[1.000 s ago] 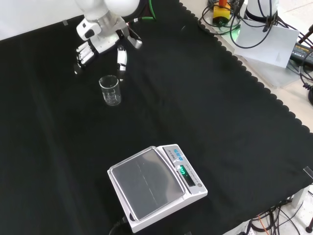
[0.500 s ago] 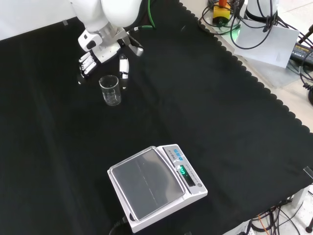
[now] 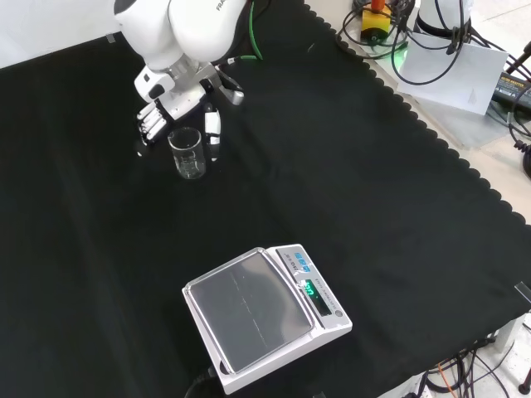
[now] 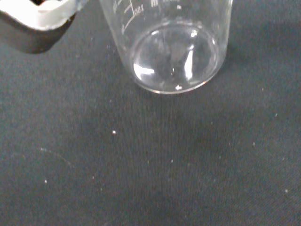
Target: Pick up the beaker.
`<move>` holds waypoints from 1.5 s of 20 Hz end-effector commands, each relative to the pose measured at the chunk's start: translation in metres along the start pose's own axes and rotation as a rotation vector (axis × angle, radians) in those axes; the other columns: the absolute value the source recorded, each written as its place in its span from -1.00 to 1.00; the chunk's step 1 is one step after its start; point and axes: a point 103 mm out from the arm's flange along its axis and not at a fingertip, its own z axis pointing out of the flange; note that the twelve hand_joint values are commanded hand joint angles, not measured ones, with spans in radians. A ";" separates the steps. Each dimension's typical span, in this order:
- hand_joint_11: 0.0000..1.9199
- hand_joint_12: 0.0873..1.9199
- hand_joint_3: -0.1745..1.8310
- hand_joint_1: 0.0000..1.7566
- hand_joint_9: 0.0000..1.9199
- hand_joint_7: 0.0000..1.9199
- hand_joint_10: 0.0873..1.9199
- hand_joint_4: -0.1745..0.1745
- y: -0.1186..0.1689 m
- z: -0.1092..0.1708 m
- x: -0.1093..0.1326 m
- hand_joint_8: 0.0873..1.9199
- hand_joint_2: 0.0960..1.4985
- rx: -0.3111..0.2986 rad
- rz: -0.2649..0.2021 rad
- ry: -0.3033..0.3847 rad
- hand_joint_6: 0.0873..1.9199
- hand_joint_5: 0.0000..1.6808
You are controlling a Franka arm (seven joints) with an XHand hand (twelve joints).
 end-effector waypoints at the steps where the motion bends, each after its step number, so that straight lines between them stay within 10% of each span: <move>1: -1.00 0.19 -0.46 -0.10 -0.81 -0.88 -0.16 0.20 0.002 0.006 0.003 -0.27 -0.18 0.013 -0.002 -0.010 -1.00 -0.76; 8: -0.90 0.52 -0.29 0.03 -0.65 -0.85 -0.18 0.21 0.012 0.012 0.016 -0.24 -0.27 0.013 0.008 -0.009 -1.00 -0.68; 17: 0.06 0.10 -0.01 0.32 -0.11 -0.71 -0.15 0.05 0.007 0.012 0.006 -0.17 -0.33 -0.019 0.021 -0.022 -1.00 -0.50; 22: 0.32 -0.13 0.05 0.41 -0.05 -0.55 0.07 -0.26 0.006 0.012 0.007 -0.07 -0.25 -0.047 0.029 -0.025 0.22 -0.56; 30: 0.33 -0.17 -0.35 0.26 -0.02 -0.45 0.25 -0.99 0.016 0.017 0.020 0.27 0.28 -0.067 0.035 -0.032 0.45 -0.11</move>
